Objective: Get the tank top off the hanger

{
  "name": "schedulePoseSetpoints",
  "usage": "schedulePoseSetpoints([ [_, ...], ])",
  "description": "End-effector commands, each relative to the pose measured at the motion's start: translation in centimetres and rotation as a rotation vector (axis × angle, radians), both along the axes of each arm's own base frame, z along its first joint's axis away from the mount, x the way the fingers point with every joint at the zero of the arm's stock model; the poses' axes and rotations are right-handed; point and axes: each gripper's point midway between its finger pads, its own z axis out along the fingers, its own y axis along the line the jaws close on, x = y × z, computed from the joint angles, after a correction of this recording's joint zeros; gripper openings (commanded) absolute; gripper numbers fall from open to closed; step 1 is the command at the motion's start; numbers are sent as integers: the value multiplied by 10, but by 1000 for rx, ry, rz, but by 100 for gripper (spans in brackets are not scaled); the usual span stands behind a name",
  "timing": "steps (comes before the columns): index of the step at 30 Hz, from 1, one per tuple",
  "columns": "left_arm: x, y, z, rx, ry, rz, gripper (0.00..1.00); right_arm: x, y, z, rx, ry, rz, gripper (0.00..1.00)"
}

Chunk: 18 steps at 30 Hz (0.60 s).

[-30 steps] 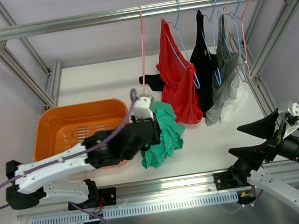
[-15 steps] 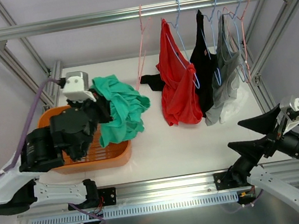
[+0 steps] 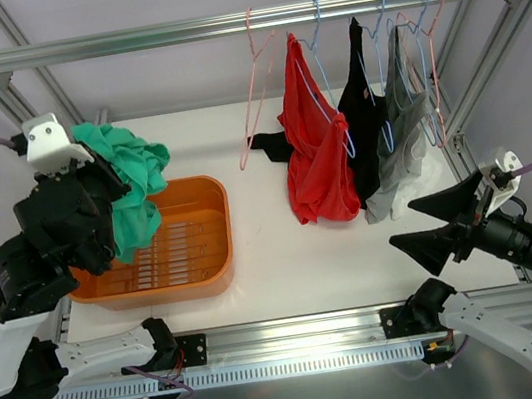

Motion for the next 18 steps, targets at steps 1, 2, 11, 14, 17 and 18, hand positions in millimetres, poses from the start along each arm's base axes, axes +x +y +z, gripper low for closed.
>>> schedulePoseSetpoints([
  [1,-3,0,-39,-37,25,-10,0,13,9,20,49,-2,-22,99],
  [2,-3,-5,-51,-51,39,-44,0,17,9,20,47,4,-38,100],
  [11,19,-19,-191,-83,327,-21,0,73,35,20,-59,82,-122,100],
  [14,33,-14,-234,-106,469,23,0,90,38,28,-87,72,-163,99],
  [17,34,-20,-259,-133,558,6,53,116,31,38,-136,50,-277,99],
  [18,28,-19,-264,-162,561,5,97,123,27,36,-181,35,-305,100],
])
